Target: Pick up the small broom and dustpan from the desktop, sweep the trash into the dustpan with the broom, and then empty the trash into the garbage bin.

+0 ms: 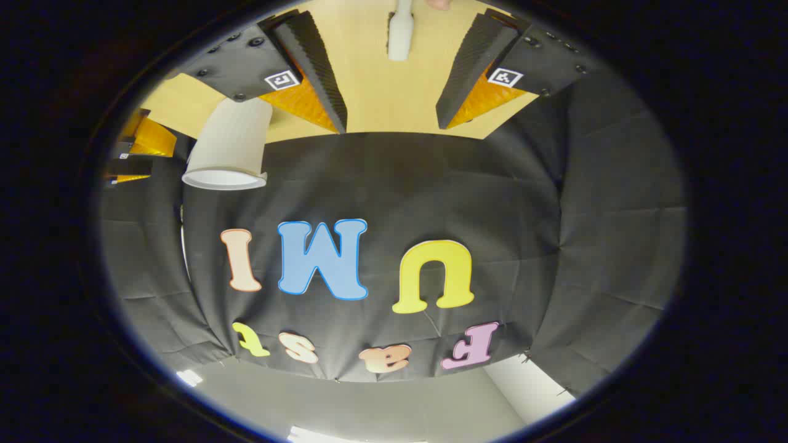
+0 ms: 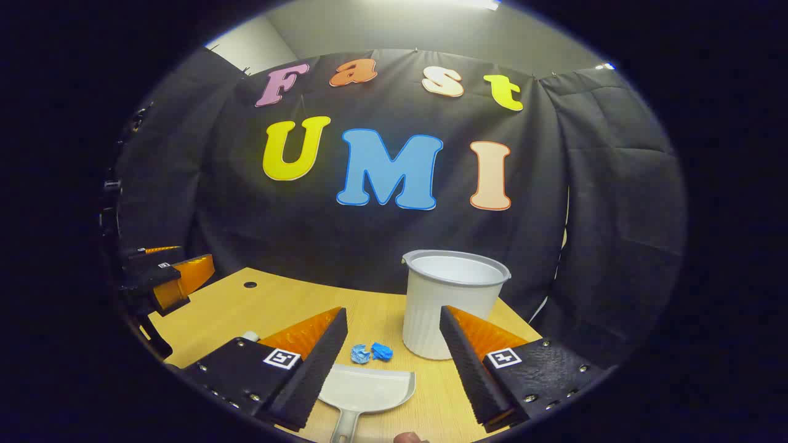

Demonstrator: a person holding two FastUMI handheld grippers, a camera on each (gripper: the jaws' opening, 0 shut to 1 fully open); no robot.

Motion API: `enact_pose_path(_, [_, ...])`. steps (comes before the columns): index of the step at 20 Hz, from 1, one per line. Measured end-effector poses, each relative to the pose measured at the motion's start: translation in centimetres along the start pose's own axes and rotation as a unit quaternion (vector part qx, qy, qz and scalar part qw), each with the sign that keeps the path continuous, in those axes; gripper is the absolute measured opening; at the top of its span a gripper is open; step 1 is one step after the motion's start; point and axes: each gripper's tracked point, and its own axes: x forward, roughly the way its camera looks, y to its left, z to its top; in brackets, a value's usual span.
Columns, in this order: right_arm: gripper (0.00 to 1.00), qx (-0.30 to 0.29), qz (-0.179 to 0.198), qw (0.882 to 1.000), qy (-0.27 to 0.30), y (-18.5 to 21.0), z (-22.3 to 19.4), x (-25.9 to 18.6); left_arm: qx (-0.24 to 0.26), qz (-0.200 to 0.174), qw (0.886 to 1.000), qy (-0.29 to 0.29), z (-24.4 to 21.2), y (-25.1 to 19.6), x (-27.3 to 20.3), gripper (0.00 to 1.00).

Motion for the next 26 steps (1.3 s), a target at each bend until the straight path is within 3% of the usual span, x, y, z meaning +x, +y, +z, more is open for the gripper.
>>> enact_pose_path(18, [0.94, 0.003, -0.006, 1.0, 0.02, 2.4, -0.4, 1.6, 0.006, -0.033, 0.999, 0.024, -1.2, 1.1, 2.3, 0.95])
enact_pose_path(26, [0.94, 0.026, 0.005, 0.994, 0.101, 2.7, -4.4, 2.2, 0.005, -0.047, 0.992, 0.118, -6.5, 0.8, 2.4, 0.95])
